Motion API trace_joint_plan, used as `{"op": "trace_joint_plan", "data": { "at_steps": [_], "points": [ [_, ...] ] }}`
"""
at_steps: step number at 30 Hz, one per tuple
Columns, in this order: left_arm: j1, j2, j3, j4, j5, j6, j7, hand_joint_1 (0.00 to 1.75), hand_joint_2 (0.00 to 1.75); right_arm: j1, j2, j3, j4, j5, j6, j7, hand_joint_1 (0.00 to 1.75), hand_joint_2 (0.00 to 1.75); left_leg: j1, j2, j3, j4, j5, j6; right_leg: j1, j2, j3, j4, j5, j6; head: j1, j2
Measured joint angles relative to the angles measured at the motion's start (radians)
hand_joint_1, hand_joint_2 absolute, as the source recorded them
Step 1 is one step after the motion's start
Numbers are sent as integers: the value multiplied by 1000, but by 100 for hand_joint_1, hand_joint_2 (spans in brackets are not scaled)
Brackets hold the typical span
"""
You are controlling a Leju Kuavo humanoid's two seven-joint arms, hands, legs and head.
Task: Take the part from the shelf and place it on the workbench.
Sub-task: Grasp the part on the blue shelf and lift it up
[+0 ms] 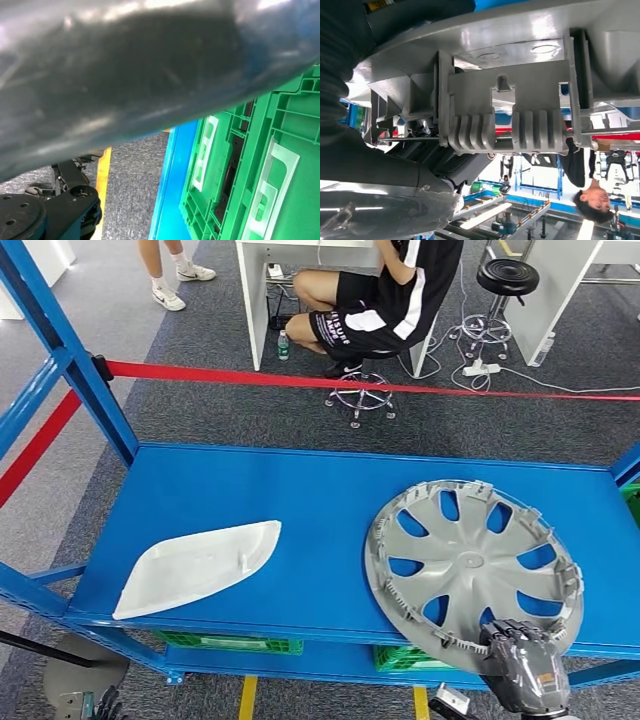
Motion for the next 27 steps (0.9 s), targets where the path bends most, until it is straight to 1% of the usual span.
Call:
{"op": "trace_joint_plan", "data": {
  "at_steps": [3, 4, 6, 9, 13, 17, 19, 22, 27],
  "points": [
    [0, 0, 0, 0, 0, -1, 0, 0, 0, 6, 12, -15, -3, 0, 0, -30, 175, 175, 0, 0, 0, 0, 0, 0, 0, 0, 0, 0, 0, 0, 0, 0],
    [0, 0, 0, 0, 0, -1, 0, 0, 0, 9, 22, -26, -6, 0, 0, -59, 175, 175, 0, 0, 0, 0, 0, 0, 0, 0, 0, 0, 0, 0, 0, 0],
    [1, -1, 1, 0, -1, -2, -1, 0, 0, 16, 57, -63, -18, 1, 0, -143, 175, 175, 0, 0, 0, 0, 0, 0, 0, 0, 0, 0, 0, 0, 0, 0],
    [2, -3, 4, 0, -2, -1, -2, 0, 0, 32, 133, -136, -56, 3, 0, -283, 175, 175, 0, 0, 0, 0, 0, 0, 1, 0, 0, 1, 0, 0, 0, 0],
    [7, -12, 14, -5, -7, 0, -3, 0, 0, 48, 238, -206, -144, 5, 0, -403, 175, 175, 0, 0, 0, -1, 0, 0, 1, 0, -1, 2, -2, -1, 0, 0],
    [10, -22, 28, -15, -16, 0, -3, 0, 0, 48, 360, -295, -212, -53, 0, -605, 175, 175, 1, 0, 0, -1, 0, 0, 1, -1, -1, 2, -3, -2, 0, 0],
    [10, -25, 32, -19, -18, 0, -3, 0, 0, 49, 408, -334, -232, -67, 0, -647, 175, 175, 0, 0, 0, -1, 0, 0, 1, -1, -1, 3, -3, -2, 0, 0],
    [11, -29, 34, -23, -19, 0, -3, 0, 0, 49, 453, -367, -250, -74, 0, -665, 175, 175, 0, -1, 0, -1, 0, 0, 1, -1, -1, 3, -3, -2, 0, 0],
    [12, -34, 37, -32, -24, 0, -3, 0, 0, 44, 526, -425, -287, -125, 0, -786, 175, 175, 0, 0, 0, -1, 0, 0, 0, 0, 4, 4, -3, -2, 0, 0]
  ]
}}
